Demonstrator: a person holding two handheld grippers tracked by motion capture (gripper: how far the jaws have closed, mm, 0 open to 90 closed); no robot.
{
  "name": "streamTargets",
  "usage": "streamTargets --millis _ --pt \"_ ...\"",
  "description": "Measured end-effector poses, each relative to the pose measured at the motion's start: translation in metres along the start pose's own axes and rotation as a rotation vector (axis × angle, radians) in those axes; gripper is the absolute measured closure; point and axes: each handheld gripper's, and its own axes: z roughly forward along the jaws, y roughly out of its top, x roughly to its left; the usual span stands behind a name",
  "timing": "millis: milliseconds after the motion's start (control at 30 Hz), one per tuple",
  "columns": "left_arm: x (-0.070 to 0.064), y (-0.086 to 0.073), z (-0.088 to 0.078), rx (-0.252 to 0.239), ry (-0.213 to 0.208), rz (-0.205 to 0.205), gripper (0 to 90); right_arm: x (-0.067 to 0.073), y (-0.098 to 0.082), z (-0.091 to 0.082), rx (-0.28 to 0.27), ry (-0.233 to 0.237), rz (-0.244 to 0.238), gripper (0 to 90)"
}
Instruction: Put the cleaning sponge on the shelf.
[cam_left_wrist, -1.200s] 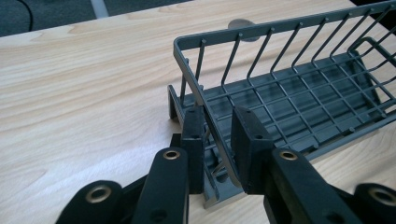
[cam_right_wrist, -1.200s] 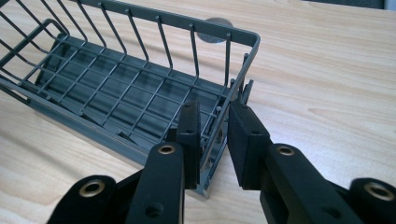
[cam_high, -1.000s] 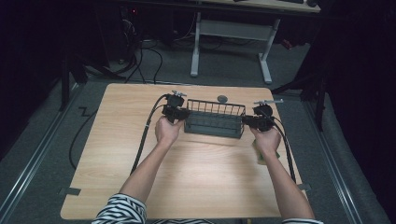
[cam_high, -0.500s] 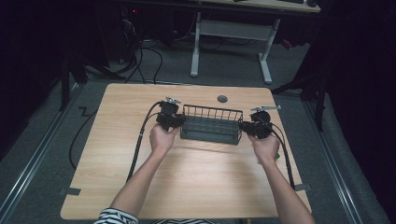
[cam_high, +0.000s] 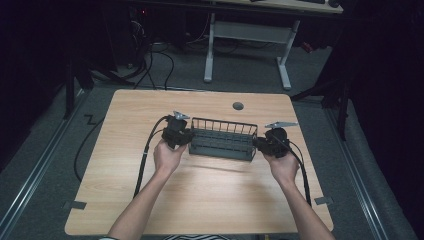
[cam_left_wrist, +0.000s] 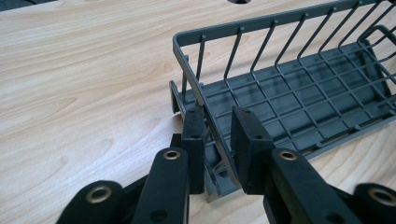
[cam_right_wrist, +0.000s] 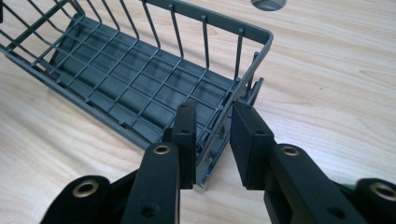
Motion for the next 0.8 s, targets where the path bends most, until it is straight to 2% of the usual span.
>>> streamTargets --millis 200,300,367,433,500,567,667,733,800 --pt "-0.002 -0.009 -0.009 0.001 -0.016 -0.006 75.5 0.004 -0.012 -0.007 -0.028 0.037 0.021 71.8" --pt "-0.003 -0.015 -0.008 0.018 -0.048 -0.03 75.3 0.007 -0.014 -0.01 -0.013 0.033 0.008 71.7" --pt "-0.007 -0.017 -0.011 0.018 -0.017 -0.01 75.5 0.012 -0.015 -0.012 -0.009 0.015 -0.02 71.7" --pt "-0.008 -0.02 -0.013 0.019 -0.016 -0.002 75.5 0.015 -0.017 -0.013 -0.017 0.013 -0.035 71.6" --pt "-0.009 -0.022 -0.015 0.018 -0.015 0.0 75.9 0.013 -0.021 -0.013 -0.027 0.039 -0.016 71.3" --pt "-0.011 -0.023 -0.016 0.021 -0.013 0.011 76.3 0.011 -0.025 -0.012 -0.02 0.087 0.005 71.7" --pt "-0.014 -0.026 -0.018 0.019 -0.008 0.006 76.1 0.016 -0.031 -0.015 -0.045 0.049 -0.029 71.9" --pt "-0.013 -0.028 -0.019 0.024 -0.022 0.0 75.0 0.016 -0.034 -0.015 -0.058 0.06 -0.017 71.9" --pt "-0.012 -0.029 -0.022 0.02 -0.016 -0.004 70.7 0.014 -0.034 -0.016 -0.06 0.073 -0.004 68.9"
